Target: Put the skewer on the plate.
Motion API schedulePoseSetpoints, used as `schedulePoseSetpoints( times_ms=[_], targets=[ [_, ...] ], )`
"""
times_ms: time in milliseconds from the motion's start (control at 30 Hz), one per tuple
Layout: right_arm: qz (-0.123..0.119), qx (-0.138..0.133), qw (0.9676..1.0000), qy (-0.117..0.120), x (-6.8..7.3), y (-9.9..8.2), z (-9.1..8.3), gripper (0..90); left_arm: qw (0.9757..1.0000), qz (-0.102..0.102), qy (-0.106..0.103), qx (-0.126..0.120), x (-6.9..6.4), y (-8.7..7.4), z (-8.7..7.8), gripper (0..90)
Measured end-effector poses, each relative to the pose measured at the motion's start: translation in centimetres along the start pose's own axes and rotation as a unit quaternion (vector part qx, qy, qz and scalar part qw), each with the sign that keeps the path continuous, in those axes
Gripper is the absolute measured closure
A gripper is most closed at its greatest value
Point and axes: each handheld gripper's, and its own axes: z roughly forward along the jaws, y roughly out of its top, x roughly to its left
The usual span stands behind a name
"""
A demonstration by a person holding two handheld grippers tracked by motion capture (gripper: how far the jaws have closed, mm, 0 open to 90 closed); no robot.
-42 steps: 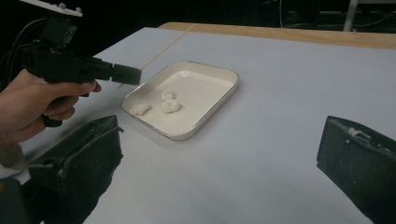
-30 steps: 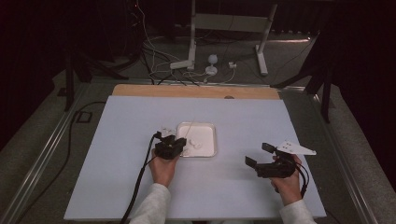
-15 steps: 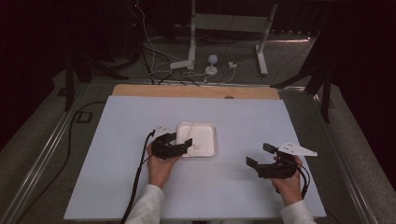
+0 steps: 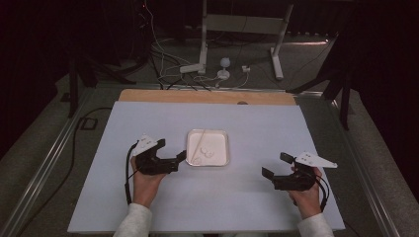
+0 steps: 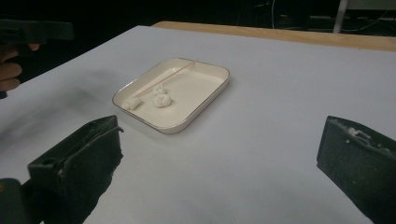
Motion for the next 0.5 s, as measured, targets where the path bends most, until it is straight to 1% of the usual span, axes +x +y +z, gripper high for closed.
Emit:
schedulePoseSetpoints(
  times_ms=[100,167,200,300,367,500],
  targets=[
    [-0.002,-0.002,1.0,0.0,0.0,0.0,0.0,0.0,0.9999,0.006,0.005,-0.01,0.6,-0.6,-1.3,1.6],
    [-0.007,-0.001,1.0,-0.004,0.0,-0.1,0.0,0.0,0.9997,0.013,0.01,-0.021,0.9,-1.0,-2.1,1.6],
    [-0.009,-0.003,0.9999,-0.005,0.0,-0.1,0.0,0.0,0.9996,0.014,0.016,-0.021,1.1,-1.1,-2.5,1.6],
    [-0.009,-0.006,0.9999,-0.005,0.0,-0.1,0.0,0.0,0.9992,0.018,0.021,-0.028,1.5,-1.3,-3.6,1.2],
    [-0.012,-0.007,0.9999,-0.005,0.1,-0.1,0.0,0.0,0.9989,0.023,0.031,-0.026,1.7,-1.5,-4.2,1.2],
    [-0.014,-0.009,0.9999,-0.005,0.1,-0.2,0.0,0.0,0.9987,0.025,0.036,-0.025,2.1,-2.0,-5.1,1.3]
  ],
)
